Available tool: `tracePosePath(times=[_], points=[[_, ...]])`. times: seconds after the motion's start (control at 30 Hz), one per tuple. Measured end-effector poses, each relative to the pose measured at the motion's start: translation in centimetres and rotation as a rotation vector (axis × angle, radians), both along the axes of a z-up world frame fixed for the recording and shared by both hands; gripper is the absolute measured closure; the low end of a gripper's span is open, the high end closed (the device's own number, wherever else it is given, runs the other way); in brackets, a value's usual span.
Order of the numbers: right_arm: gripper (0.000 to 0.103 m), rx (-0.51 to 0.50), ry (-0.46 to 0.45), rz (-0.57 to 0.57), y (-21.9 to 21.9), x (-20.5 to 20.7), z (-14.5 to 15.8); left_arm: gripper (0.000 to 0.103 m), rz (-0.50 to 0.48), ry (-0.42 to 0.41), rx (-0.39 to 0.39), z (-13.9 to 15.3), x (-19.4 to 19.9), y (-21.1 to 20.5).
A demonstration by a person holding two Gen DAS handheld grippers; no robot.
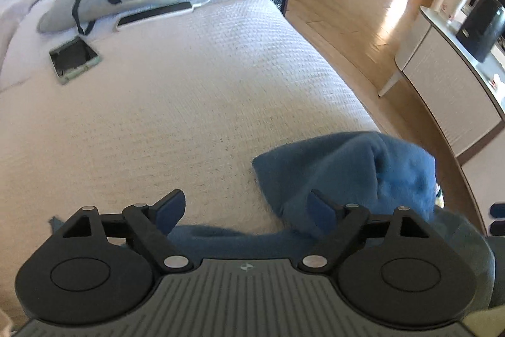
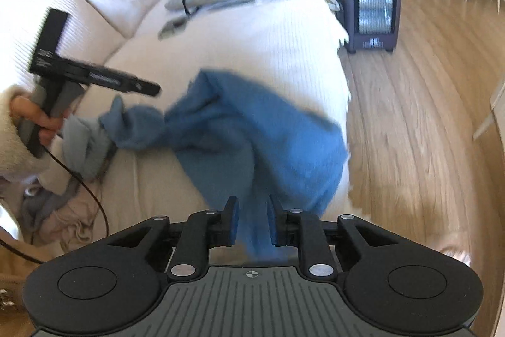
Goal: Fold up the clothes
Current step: 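Grasp the sweatshirt hem with the right tool while the left tool holds the shoulder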
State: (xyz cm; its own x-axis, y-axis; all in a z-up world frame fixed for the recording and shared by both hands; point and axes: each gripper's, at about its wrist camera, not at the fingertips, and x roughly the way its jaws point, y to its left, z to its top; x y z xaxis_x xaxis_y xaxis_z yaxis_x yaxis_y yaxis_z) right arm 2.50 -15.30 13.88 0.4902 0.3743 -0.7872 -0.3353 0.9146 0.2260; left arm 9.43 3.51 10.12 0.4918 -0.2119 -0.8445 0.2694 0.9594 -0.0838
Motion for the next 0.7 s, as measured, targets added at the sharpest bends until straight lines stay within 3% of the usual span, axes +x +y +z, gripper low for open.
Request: tracePosePath(times=[0.2,0.37,0.43,0.53,0.7], points=[[0.066,0.008,-0.053,-0.089,-2.5,1.4,0.5,0.019,0.04,0.048,-0.028,-2.3,1.7,-1.1],[0.066,0.014,-0.025,-0.194,-4.7,4.6,-2.8,0.022,0.073,0.088,-0.051,-4.2,3.1,-2.1],[0.066,0.033,-0.012,-0.229,-5.8,6.1,-4.3,0.028,0.08,0.105,-0.072,-4.6,3.6,-2.4],[0.066,0.066,0.011,-0.247,-6.4,8.6,-6.1,0.035,0.068,0.119,-0.109,-4.4,3.9,-3.1],[0.066,0.17,0.087,-0.235,-7.2,12.3,-9.4,0.035,0.078,0.14,-0.141,-4.6,4.0,-4.0]])
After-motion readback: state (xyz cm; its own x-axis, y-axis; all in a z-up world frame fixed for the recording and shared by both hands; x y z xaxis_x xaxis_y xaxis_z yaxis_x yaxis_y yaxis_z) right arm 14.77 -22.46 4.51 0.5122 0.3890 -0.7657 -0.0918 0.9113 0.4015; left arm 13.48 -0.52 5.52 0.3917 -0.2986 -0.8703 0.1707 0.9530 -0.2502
